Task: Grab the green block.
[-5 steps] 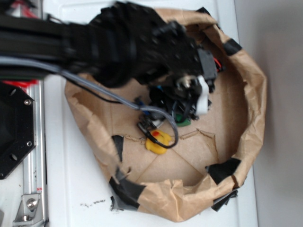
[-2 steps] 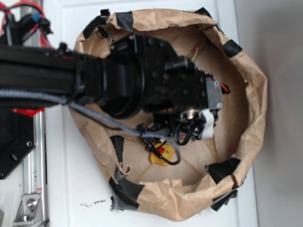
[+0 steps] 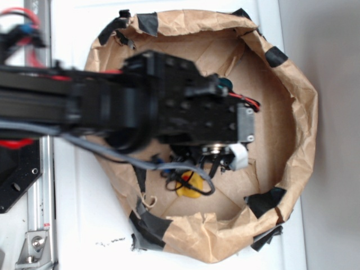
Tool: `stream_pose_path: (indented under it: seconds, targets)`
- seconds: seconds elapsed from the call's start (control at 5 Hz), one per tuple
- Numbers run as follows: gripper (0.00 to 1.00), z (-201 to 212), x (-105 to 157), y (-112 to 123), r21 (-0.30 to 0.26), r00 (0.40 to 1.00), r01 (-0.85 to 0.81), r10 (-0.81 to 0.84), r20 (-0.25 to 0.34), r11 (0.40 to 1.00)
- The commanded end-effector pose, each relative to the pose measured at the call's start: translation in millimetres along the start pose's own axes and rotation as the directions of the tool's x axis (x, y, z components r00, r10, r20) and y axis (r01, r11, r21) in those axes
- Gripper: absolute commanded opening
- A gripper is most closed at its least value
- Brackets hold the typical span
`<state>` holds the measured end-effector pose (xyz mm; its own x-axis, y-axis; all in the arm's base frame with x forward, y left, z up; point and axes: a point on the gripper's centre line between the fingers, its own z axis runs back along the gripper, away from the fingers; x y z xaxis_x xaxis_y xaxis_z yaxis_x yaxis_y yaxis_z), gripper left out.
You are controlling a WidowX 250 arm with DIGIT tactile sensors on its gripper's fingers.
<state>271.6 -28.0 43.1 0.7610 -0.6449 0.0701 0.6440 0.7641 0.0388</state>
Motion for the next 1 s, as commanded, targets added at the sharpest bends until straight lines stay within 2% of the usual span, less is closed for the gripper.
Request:
stream_pose_path:
  seconds: [0.0, 0.2, 0.4, 0.6, 0.8]
  targets:
    - [0.0, 109.9, -9.0, 25.9, 0.041, 0.897, -0.423, 0.413, 0.156, 0.905]
    - [0.0, 140.6, -4.2, 33.4, 0.071, 0.811, -0.578, 0.563, 0.159, 0.813]
    - [0.0, 130.6, 1.5, 33.8, 0.116, 0.757, -0.653, 0.643, 0.117, 0.748]
    - [0.0, 121.8, 1.6, 34.3, 0.056, 0.731, -0.681, 0.672, 0.117, 0.73]
    - [0.0, 116.3, 6.1, 34.5, 0.056, 0.723, -0.689, 0.68, 0.12, 0.723]
